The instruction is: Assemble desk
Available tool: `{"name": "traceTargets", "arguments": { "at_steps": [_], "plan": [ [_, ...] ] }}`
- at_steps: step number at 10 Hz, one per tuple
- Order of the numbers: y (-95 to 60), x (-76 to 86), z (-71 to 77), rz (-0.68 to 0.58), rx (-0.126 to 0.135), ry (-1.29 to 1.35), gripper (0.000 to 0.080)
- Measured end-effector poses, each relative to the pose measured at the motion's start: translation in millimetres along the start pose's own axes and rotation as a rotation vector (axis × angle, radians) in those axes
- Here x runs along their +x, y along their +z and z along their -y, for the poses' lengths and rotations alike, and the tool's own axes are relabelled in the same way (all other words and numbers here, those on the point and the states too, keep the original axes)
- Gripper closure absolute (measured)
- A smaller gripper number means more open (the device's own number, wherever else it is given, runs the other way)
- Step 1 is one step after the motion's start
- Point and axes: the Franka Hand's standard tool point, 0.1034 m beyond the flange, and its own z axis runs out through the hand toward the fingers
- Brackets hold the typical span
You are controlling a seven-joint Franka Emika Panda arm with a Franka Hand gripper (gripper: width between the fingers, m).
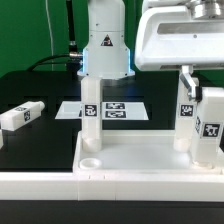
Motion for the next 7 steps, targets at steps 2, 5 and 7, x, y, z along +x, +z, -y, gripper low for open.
{"name": "traceTargets", "arguments": {
  "at_steps": [2,5,7],
  "plan": [
    [-0.5,-1.0,-0.4,-0.032,0.001,-0.003,0.0509],
    [-0.5,-0.4,-0.4,-0.032,0.001,-0.003,0.0428],
    [-0.4,-0.4,-0.4,-0.032,0.001,-0.003,0.0176]
  ]
}}
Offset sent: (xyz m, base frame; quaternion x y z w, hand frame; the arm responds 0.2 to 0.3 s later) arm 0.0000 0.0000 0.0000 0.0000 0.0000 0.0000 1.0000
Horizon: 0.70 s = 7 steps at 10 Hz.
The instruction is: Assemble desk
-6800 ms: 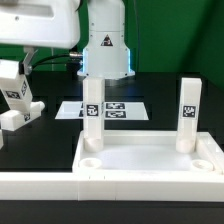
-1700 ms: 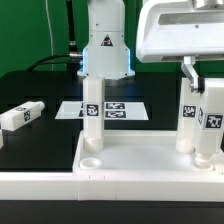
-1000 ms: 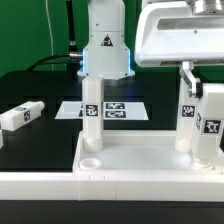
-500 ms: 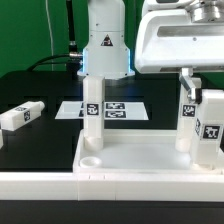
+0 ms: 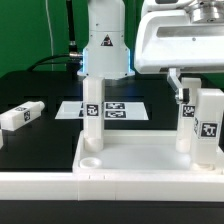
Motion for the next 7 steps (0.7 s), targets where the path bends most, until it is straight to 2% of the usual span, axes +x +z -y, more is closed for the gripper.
{"name": "traceTargets", "arguments": {
  "at_steps": [3,7],
  "plan": [
    [-1.7,1.8,-0.2,0.018,0.000,-0.010,0.0151],
    [-27.6,24.8,-5.2,0.042,0.013,-0.016,0.0151]
  ]
}}
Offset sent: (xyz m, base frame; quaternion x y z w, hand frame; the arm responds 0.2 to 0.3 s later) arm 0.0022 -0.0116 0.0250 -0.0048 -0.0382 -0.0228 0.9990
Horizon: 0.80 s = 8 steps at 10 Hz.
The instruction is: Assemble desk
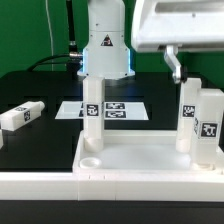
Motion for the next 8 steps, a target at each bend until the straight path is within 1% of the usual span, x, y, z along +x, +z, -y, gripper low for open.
{"name": "traceTargets", "arguments": {
  "at_steps": [1,2,3,4,5,6,7,8],
  "plan": [
    [3.4,-2.9,0.3,0.001,-0.002,-0.003,0.0151],
    [6.0,-7.1,0.3,0.041,-0.004,-0.002,0.0151],
    [5.3,-4.9,0.6,0.035,-0.003,-0.002,0.0151],
    [6.8,-8.8,0.2,0.062,-0.004,-0.001,0.0151],
    [7.3,-16.4,0.0,0.201,-0.007,0.006,0.0151],
    [5.9,-8.9,0.3,0.234,-0.006,0.010,0.0151],
    [5.0,-15.9,0.5,0.329,-0.007,0.014,0.0151],
    [4.4,-16.6,2.4,0.404,-0.009,0.013,0.0151]
  ]
}}
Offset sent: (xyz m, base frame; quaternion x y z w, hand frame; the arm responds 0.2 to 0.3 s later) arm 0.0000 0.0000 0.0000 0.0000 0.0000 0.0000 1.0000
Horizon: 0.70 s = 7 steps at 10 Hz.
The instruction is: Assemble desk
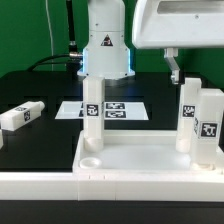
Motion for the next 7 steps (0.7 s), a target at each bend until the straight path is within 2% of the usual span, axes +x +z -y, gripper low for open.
{"name": "traceTargets", "arguments": {
  "at_steps": [3,7],
  "plan": [
    [3.7,0.3,-1.5,0.136,-0.012,-0.003,0.0151],
    [15.5,-1.7,1.6,0.126,-0.016,0.010,0.0151]
  ]
}}
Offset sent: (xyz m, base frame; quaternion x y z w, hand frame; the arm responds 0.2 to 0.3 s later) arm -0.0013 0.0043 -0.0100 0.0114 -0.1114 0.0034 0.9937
